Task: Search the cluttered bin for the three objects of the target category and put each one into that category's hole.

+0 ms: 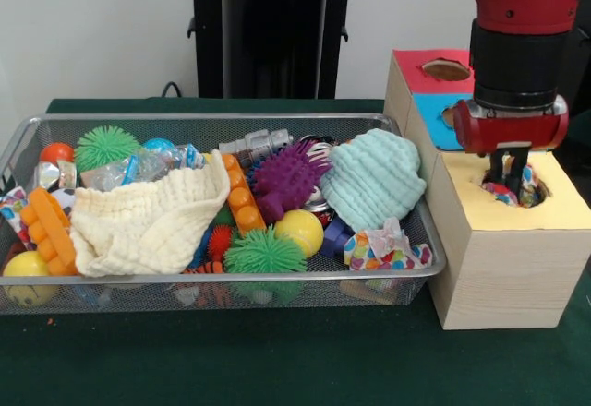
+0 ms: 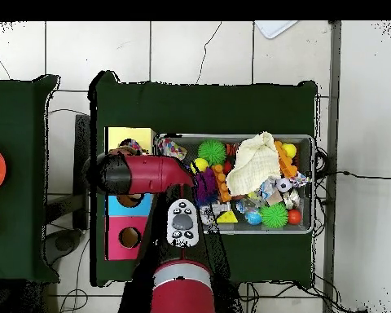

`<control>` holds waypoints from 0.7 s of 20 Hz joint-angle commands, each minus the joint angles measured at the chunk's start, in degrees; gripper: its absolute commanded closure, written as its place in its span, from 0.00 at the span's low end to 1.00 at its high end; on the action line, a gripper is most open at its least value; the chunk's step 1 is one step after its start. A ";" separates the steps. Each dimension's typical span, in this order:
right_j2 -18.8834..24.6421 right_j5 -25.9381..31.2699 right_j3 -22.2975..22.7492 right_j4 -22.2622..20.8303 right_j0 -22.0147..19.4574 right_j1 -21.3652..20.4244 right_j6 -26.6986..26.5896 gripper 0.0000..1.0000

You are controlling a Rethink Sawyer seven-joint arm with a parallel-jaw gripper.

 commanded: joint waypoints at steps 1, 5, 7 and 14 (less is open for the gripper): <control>-1.20 -4.34 0.89 -1.93 0.86 9.29 9.86 1.00; -0.72 -7.06 0.34 -1.54 0.19 10.91 8.99 1.00; -0.44 -7.46 0.16 -1.10 0.08 11.33 8.76 1.00; -0.22 -4.88 1.83 -0.05 0.16 8.94 8.99 1.00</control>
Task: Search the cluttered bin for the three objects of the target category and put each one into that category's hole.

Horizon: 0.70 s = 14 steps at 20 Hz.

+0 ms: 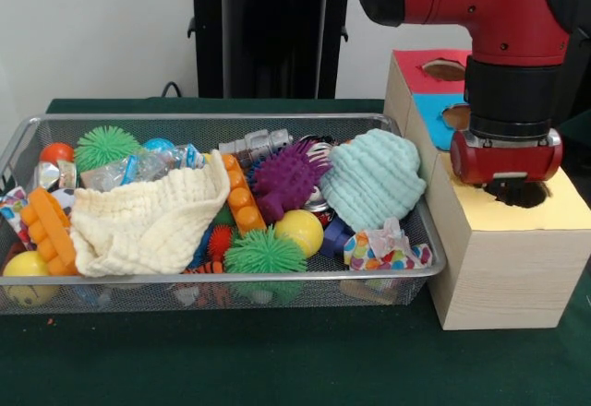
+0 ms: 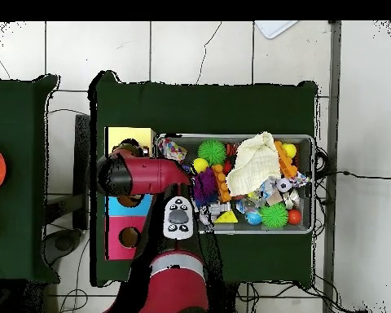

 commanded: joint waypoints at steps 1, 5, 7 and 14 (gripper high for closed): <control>1.09 4.59 3.98 0.09 -0.89 4.10 8.83 1.00; 0.98 14.21 8.16 1.01 -0.69 -4.61 8.12 1.00; 0.78 17.74 8.77 1.41 -0.55 -7.43 8.08 1.00; 1.16 23.51 8.69 1.53 -0.69 -11.03 8.26 1.00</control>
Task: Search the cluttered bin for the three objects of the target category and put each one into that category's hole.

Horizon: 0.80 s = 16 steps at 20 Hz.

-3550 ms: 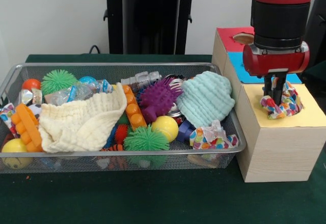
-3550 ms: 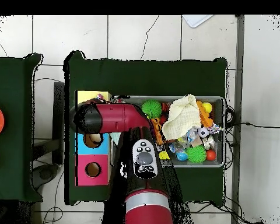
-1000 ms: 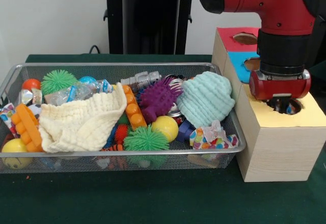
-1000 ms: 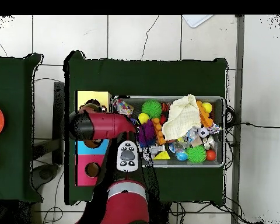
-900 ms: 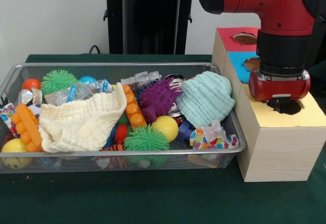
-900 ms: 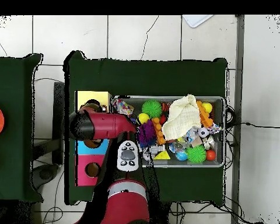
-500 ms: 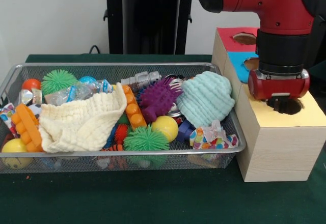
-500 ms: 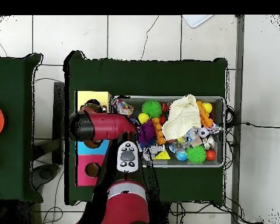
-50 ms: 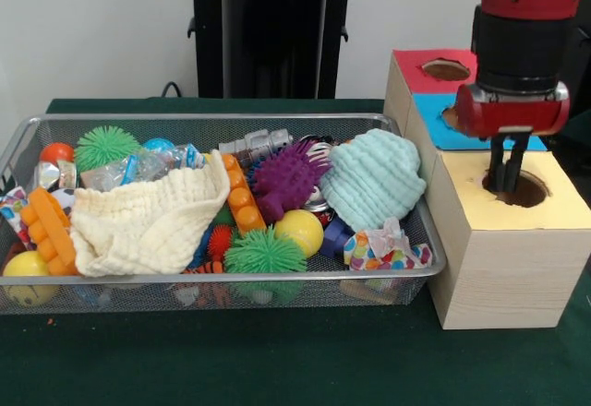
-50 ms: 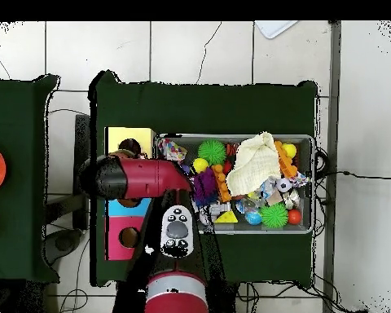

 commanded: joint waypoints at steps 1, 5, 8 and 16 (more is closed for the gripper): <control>1.19 11.91 5.99 1.48 -0.77 -4.14 8.36 1.00; 1.29 14.11 6.70 1.73 -0.50 -6.89 8.99 1.00; 1.40 14.48 6.78 1.92 -0.66 -8.60 9.22 1.00; 1.88 17.39 9.65 0.41 -3.00 -12.68 4.66 1.00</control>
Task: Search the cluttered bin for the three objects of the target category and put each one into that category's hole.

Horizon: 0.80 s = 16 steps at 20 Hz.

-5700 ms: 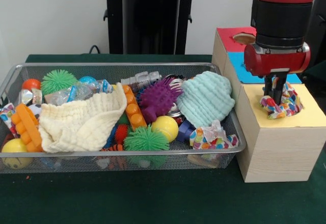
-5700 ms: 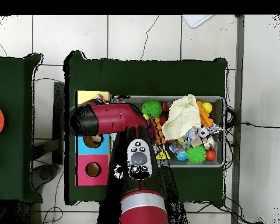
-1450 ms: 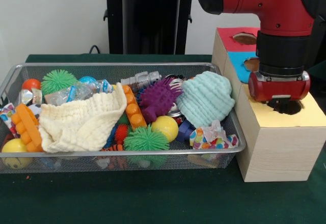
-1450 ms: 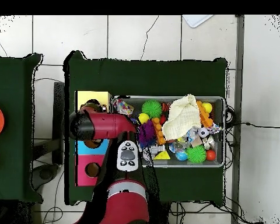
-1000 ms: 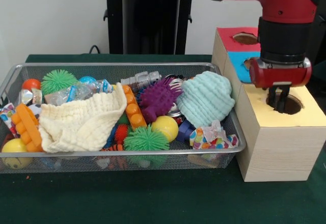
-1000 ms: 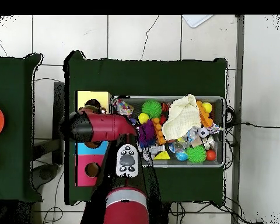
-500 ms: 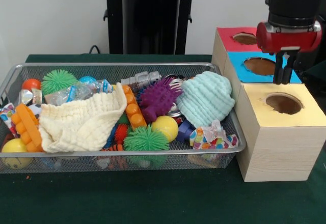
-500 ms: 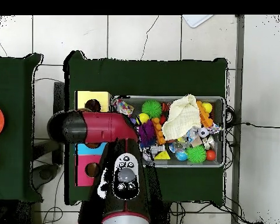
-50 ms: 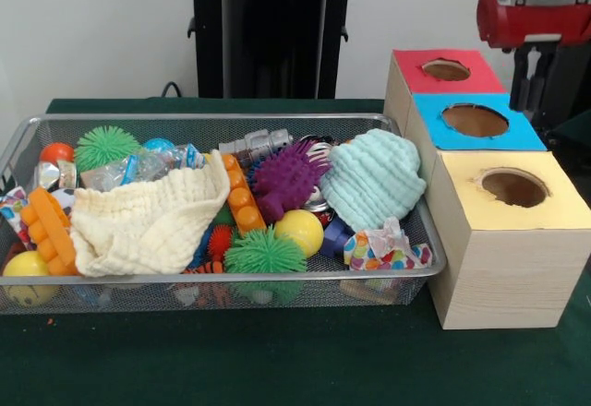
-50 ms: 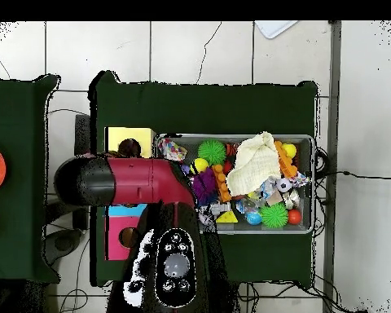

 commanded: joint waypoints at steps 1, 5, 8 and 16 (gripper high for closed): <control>2.06 8.52 8.70 -0.08 -3.72 -3.60 3.24 1.00; 2.76 7.05 11.47 -3.18 -8.60 -6.55 -4.41 1.00; 4.03 4.23 12.03 -5.99 -13.04 -6.92 -8.86 1.00; 11.19 0.86 14.39 -11.59 -23.38 -7.57 -14.23 1.00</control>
